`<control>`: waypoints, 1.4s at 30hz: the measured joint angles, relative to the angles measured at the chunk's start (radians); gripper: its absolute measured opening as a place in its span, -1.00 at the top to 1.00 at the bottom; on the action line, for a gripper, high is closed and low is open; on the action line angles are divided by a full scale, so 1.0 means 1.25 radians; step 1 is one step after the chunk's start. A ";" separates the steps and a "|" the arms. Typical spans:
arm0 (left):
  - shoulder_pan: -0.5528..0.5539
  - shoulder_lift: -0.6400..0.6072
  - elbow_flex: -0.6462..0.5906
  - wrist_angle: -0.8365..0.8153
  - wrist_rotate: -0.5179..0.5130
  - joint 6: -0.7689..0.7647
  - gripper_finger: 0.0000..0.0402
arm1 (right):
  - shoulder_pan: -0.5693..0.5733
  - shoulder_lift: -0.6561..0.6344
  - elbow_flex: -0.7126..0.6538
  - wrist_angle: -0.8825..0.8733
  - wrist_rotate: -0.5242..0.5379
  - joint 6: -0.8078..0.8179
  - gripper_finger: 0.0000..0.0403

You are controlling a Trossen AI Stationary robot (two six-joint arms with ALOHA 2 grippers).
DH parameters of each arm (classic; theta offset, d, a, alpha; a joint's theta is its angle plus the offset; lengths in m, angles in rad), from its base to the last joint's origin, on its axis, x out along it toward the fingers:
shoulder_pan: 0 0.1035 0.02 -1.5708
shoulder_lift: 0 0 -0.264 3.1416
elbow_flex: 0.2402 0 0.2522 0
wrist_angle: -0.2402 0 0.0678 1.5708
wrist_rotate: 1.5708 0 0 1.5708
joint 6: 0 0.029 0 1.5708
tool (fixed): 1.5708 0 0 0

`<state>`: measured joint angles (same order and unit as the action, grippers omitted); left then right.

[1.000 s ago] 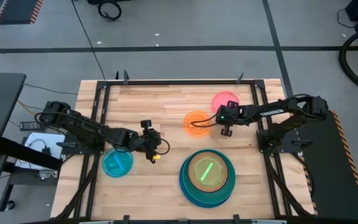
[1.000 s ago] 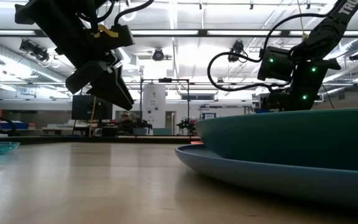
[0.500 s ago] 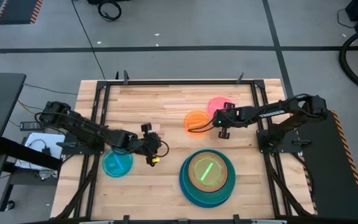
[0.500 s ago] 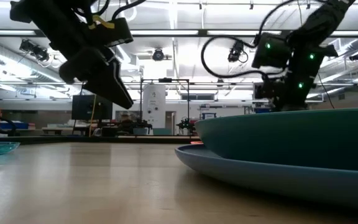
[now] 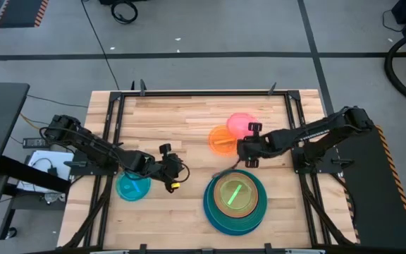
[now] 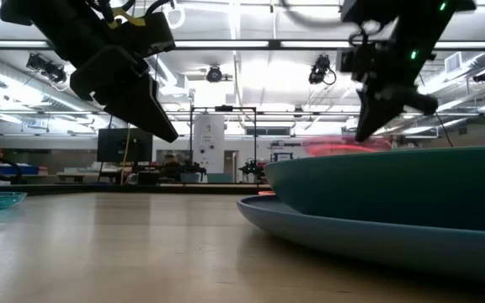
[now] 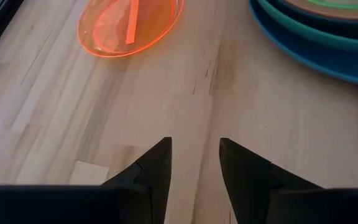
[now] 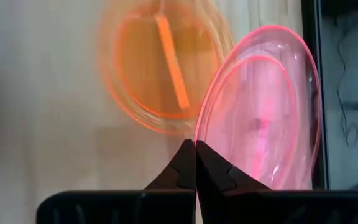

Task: Stack plastic plates
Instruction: Stack the transparent pink plate on the top of the transparent green plate

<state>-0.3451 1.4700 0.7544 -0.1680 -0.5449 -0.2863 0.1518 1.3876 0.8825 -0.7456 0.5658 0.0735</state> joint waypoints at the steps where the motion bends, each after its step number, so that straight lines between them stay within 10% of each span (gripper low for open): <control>1: 0.000 0.000 0.000 0.001 0.000 0.001 0.30 | 0.020 0.000 0.012 -0.005 0.003 0.003 0.99; 13: 0.035 0.000 0.000 0.041 -0.001 0.138 0.30 | 0.224 -0.001 0.078 0.009 0.008 0.060 0.99; 42: 0.088 0.000 0.000 0.045 0.031 0.039 0.30 | 0.474 0.001 0.029 0.266 -0.130 0.150 0.99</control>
<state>-0.2348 1.4703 0.7544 -0.1123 -0.5058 -0.2380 0.7438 1.3891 0.9182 -0.4126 0.4029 0.2614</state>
